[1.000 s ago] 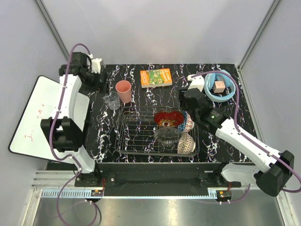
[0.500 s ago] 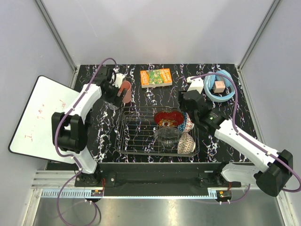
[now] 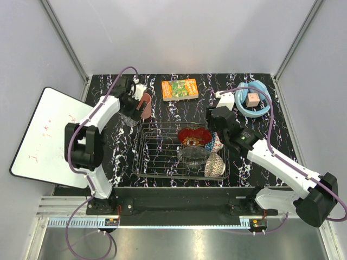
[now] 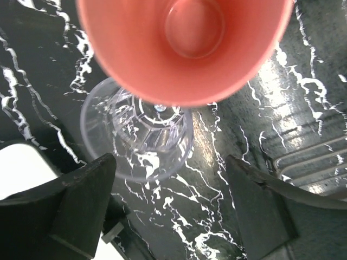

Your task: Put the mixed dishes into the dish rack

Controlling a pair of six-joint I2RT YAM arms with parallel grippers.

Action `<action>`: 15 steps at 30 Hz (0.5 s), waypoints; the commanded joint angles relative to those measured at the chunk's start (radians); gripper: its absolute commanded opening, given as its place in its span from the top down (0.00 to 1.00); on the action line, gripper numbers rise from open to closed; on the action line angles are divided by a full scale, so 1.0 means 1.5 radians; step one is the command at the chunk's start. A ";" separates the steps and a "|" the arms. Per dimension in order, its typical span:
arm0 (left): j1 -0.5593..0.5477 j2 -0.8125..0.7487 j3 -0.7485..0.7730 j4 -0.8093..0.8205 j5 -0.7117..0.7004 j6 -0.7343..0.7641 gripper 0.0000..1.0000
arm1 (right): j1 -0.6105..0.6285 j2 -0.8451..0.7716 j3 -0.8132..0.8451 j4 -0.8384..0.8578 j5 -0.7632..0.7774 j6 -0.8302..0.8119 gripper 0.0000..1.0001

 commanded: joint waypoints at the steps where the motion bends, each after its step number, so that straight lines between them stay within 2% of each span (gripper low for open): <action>1: -0.001 0.028 0.015 0.032 0.004 0.011 0.23 | -0.004 -0.021 -0.005 0.027 0.000 0.004 0.41; 3: -0.003 0.033 0.013 0.036 0.002 0.010 0.27 | -0.004 -0.023 -0.010 0.027 0.001 0.008 0.41; 6: -0.002 0.040 0.006 0.043 0.006 0.010 0.40 | -0.004 -0.031 -0.020 0.027 0.003 0.011 0.42; 7: -0.002 0.043 0.006 0.044 0.005 0.011 0.51 | -0.004 -0.033 -0.022 0.027 0.004 0.011 0.42; 10: -0.001 0.049 -0.002 0.049 0.000 0.013 0.62 | -0.004 -0.037 -0.027 0.027 0.005 0.010 0.42; 11: -0.001 0.049 -0.009 0.051 0.000 0.014 0.72 | -0.004 -0.040 -0.029 0.027 0.007 0.010 0.42; 15: -0.001 0.017 -0.022 0.046 0.006 0.011 0.93 | -0.004 -0.046 -0.034 0.026 0.008 0.011 0.43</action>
